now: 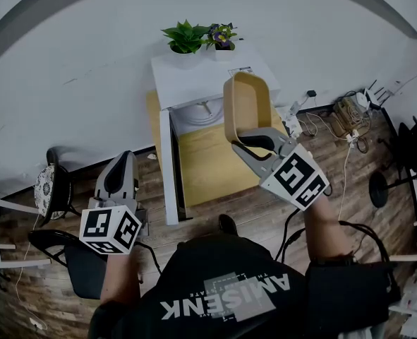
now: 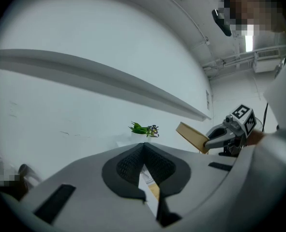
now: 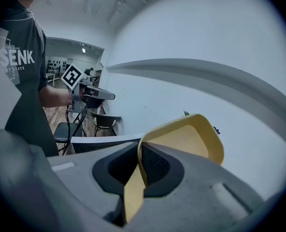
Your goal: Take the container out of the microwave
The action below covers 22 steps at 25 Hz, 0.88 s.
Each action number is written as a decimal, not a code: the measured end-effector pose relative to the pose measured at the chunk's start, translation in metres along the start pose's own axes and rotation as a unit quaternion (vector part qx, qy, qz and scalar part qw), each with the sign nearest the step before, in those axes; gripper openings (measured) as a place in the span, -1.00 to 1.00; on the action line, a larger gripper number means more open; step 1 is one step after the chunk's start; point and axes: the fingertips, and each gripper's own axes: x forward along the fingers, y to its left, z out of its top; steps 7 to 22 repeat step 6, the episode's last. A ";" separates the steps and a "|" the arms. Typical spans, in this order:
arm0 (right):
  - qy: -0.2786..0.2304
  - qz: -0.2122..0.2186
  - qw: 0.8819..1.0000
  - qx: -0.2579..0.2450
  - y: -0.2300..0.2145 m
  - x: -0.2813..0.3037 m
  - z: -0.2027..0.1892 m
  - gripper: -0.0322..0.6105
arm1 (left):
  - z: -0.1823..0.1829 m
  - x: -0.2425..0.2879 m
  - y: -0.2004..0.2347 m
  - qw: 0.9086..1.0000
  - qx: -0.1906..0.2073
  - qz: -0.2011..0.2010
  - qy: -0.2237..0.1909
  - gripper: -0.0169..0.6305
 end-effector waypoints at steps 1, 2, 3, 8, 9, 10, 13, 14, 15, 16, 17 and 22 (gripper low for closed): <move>0.000 -0.001 1.000 -0.001 -0.001 -0.001 0.000 -0.82 | -0.001 0.000 -0.001 1.000 0.014 0.003 0.004 -0.94; 0.000 -0.001 1.000 -0.001 -0.001 -0.002 0.000 -0.82 | -0.001 0.001 -0.002 1.000 0.026 0.005 0.006 -0.94; -0.001 -0.001 1.000 -0.001 -0.001 -0.003 0.000 -0.82 | -0.001 0.001 -0.003 0.999 0.032 0.006 0.007 -0.94; -0.006 -0.003 1.000 0.001 -0.002 -0.006 0.002 -0.82 | 0.001 0.000 -0.006 1.000 0.026 0.004 0.005 -0.94; -0.006 -0.003 1.000 0.001 -0.002 -0.006 0.002 -0.82 | 0.001 0.000 -0.006 1.000 0.026 0.004 0.005 -0.94; -0.006 -0.003 1.000 0.001 -0.002 -0.006 0.002 -0.82 | 0.001 0.000 -0.006 1.000 0.026 0.004 0.005 -0.94; -0.006 -0.003 1.000 0.001 -0.002 -0.006 0.002 -0.82 | 0.001 0.000 -0.006 1.000 0.026 0.004 0.005 -0.94; -0.006 -0.003 1.000 0.001 -0.002 -0.006 0.002 -0.82 | 0.001 0.000 -0.006 1.000 0.026 0.004 0.005 -0.94; -0.006 -0.003 1.000 0.001 -0.002 -0.006 0.002 -0.82 | 0.001 0.000 -0.006 1.000 0.026 0.004 0.005 -0.94; -0.006 -0.003 1.000 0.001 -0.002 -0.006 0.002 -0.82 | 0.001 0.000 -0.006 1.000 0.026 0.004 0.005 -0.94; -0.006 -0.003 1.000 0.001 -0.002 -0.006 0.002 -0.82 | 0.001 0.000 -0.006 1.000 0.026 0.004 0.005 -0.94; -0.006 -0.003 1.000 0.001 -0.002 -0.006 0.002 -0.82 | 0.001 0.000 -0.006 1.000 0.026 0.004 0.005 -0.94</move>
